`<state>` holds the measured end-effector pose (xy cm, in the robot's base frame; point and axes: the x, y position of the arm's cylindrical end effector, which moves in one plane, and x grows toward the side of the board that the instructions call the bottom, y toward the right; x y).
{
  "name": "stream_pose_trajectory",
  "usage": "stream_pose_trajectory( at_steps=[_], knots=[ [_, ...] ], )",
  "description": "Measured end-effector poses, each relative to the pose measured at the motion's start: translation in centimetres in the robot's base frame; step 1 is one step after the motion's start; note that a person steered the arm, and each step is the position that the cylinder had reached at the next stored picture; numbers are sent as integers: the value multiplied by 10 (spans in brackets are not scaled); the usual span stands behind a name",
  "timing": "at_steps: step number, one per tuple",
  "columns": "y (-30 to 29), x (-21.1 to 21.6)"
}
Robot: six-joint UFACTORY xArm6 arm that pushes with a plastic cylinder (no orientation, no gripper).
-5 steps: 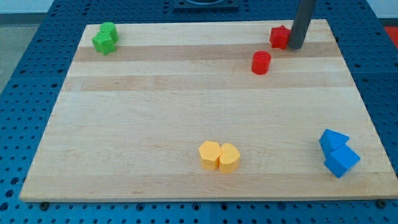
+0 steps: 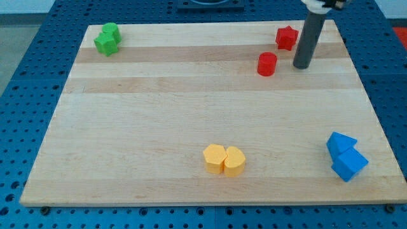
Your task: Push the red circle below the red star
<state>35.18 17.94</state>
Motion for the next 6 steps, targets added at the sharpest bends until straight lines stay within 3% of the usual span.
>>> stream_pose_trajectory(
  at_steps=[1, 3, 6],
  knots=[
    [-31, 21],
    [-95, 22],
    [-87, -13]
  ],
)
